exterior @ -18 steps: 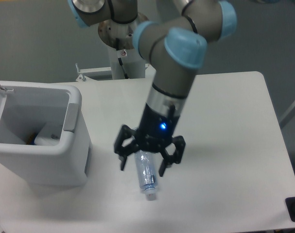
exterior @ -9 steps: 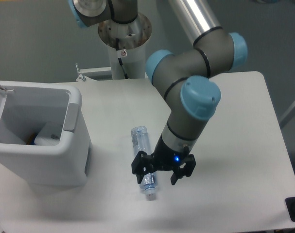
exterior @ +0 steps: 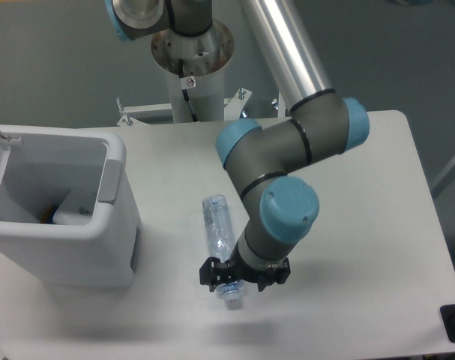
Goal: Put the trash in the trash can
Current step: 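Lower the gripper onto the bottle's cap end and close it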
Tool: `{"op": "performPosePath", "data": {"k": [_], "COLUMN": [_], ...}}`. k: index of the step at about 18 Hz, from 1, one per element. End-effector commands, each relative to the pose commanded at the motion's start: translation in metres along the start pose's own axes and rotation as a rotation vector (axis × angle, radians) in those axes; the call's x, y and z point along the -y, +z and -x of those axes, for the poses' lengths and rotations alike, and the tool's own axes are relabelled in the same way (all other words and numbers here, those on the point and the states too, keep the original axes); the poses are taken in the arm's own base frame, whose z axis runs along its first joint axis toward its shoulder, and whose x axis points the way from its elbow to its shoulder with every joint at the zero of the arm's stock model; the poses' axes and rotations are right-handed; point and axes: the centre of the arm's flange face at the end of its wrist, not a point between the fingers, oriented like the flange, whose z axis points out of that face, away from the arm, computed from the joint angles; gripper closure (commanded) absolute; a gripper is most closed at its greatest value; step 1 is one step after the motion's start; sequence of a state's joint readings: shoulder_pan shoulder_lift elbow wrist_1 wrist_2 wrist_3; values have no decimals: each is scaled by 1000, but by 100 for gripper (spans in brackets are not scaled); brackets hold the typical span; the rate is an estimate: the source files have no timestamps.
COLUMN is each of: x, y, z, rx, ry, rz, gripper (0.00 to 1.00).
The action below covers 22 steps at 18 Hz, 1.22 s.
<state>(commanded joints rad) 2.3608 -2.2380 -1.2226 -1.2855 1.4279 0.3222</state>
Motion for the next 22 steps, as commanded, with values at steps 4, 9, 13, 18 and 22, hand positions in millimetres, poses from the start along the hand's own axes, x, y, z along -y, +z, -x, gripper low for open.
{"op": "performPosePath", "data": {"k": [4, 9, 13, 18, 22], "x": [5, 8, 9, 14, 15], "y": [20, 49, 63, 78, 86], "z": [-6, -13, -19, -21, -21], "rx": [50, 85, 104, 144, 170], "ry": [18, -14, -8, -40, -48], "rz": [38, 81, 105, 125, 138], "gripper": [0, 0, 0, 1, 12]}}
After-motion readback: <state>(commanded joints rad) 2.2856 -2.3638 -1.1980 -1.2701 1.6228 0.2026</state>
